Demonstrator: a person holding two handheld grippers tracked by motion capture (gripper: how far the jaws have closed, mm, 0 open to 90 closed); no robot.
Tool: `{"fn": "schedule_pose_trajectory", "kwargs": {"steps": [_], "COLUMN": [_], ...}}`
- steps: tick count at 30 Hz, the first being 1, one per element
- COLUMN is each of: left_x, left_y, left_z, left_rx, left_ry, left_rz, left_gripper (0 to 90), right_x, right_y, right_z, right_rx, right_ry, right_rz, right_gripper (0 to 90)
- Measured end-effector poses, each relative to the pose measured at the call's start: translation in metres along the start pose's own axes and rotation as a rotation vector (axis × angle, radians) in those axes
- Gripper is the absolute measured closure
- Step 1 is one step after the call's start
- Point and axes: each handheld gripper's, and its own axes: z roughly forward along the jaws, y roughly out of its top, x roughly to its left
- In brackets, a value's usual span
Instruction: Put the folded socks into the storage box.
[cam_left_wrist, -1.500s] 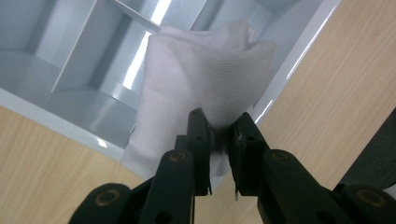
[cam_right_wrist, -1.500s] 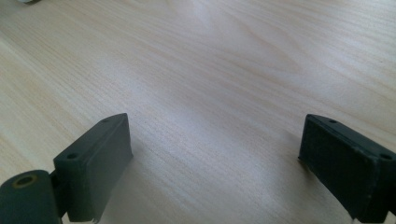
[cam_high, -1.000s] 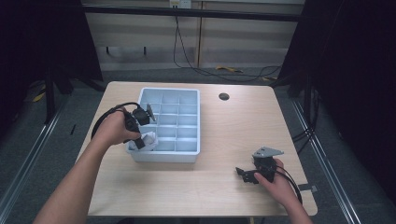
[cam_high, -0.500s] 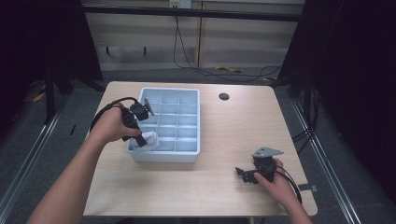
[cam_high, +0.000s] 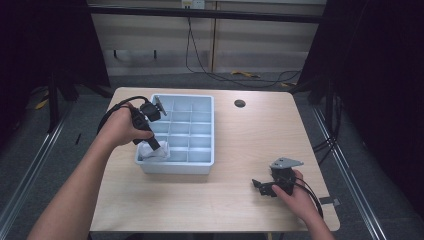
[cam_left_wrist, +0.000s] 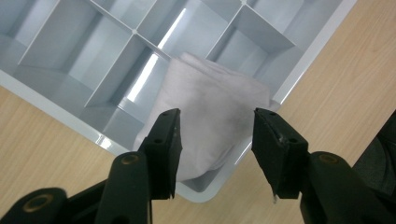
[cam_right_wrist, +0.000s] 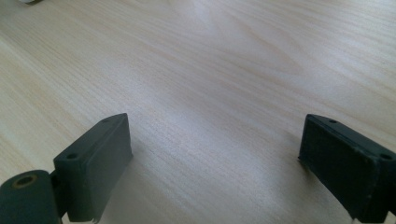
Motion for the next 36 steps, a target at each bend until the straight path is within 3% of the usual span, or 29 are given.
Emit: {"fn": "schedule_pose_trajectory", "kwargs": {"steps": [22,24,29,36], "left_x": [-0.002,-0.002,-0.004,-0.003], "left_y": [0.008,0.008,0.010,0.010], "left_z": [0.007,0.008,0.010,0.011], "left_rx": [0.028,0.031,0.041,0.054], "left_ry": [0.026,0.026,0.010,0.015], "left_rz": [0.000,-0.005,0.013,0.006], "left_gripper": [69.5,74.8,78.6,87.1], "right_x": [0.001,0.001,0.001,0.001], "right_y": [0.000,0.000,0.000,0.000], "right_z": [0.000,0.000,0.000,0.000], "right_rx": [0.000,0.001,0.001,0.001], "right_ry": [0.005,0.005,0.005,0.006], "right_rz": [0.000,0.001,-0.002,-0.001], "right_gripper": [8.2,8.2,8.2,8.3]}}
